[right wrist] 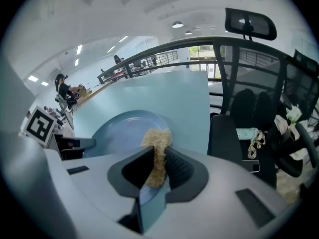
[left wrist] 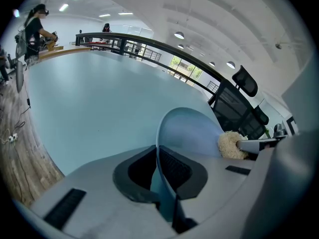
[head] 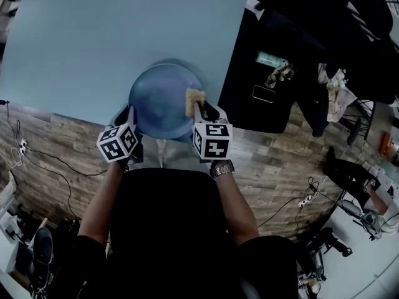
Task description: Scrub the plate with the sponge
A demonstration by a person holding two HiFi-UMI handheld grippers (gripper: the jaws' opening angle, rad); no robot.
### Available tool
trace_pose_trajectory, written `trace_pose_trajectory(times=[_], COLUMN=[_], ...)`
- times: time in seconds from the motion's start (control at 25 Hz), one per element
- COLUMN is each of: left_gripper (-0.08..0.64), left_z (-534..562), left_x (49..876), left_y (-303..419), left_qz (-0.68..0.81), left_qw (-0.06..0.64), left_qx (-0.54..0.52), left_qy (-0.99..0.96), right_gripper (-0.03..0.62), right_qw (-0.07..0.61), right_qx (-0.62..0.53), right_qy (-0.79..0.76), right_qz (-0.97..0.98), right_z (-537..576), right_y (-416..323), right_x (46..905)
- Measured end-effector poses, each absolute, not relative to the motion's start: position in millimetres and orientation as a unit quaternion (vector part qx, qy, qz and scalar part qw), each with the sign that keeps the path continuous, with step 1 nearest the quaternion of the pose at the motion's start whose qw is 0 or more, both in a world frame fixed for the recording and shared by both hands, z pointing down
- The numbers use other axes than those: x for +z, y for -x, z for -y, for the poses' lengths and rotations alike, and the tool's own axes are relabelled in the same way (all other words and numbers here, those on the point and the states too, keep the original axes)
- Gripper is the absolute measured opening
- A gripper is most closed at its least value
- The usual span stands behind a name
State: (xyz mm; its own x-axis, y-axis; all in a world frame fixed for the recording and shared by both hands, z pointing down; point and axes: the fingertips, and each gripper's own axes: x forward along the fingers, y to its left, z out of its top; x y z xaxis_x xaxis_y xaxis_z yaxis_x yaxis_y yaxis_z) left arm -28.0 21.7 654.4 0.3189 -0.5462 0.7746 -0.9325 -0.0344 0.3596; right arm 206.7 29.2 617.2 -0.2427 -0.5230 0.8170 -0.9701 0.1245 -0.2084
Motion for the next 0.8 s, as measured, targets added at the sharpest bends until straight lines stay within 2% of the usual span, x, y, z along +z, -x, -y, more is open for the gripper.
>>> trace_pose_trajectory(times=[0.16, 0.4, 0.8], left_gripper=[0.006, 0.006, 0.006], left_z=[-21.7, -21.5, -20.7], left_x=[653.7, 652.9, 652.5], left_y=[27.7, 28.0, 26.7], left_qz=[0.541, 0.541, 0.540], left_qw=[0.438, 0.438, 0.439], left_qx=[0.220, 0.220, 0.218], left_qy=[-0.684, -0.684, -0.684], right_gripper=[0.066, 0.066, 0.064], right_qw=[0.313, 0.305, 0.231], right_qx=[0.355, 0.344, 0.435], right_qy=[-0.537, -0.542, -0.500], right_qz=[0.698, 0.704, 0.712], right_z=[-27.3, -22.2, -29.5], right_y=[-204.6, -202.0, -157.0], right_x=[612.7, 599.1, 598.7])
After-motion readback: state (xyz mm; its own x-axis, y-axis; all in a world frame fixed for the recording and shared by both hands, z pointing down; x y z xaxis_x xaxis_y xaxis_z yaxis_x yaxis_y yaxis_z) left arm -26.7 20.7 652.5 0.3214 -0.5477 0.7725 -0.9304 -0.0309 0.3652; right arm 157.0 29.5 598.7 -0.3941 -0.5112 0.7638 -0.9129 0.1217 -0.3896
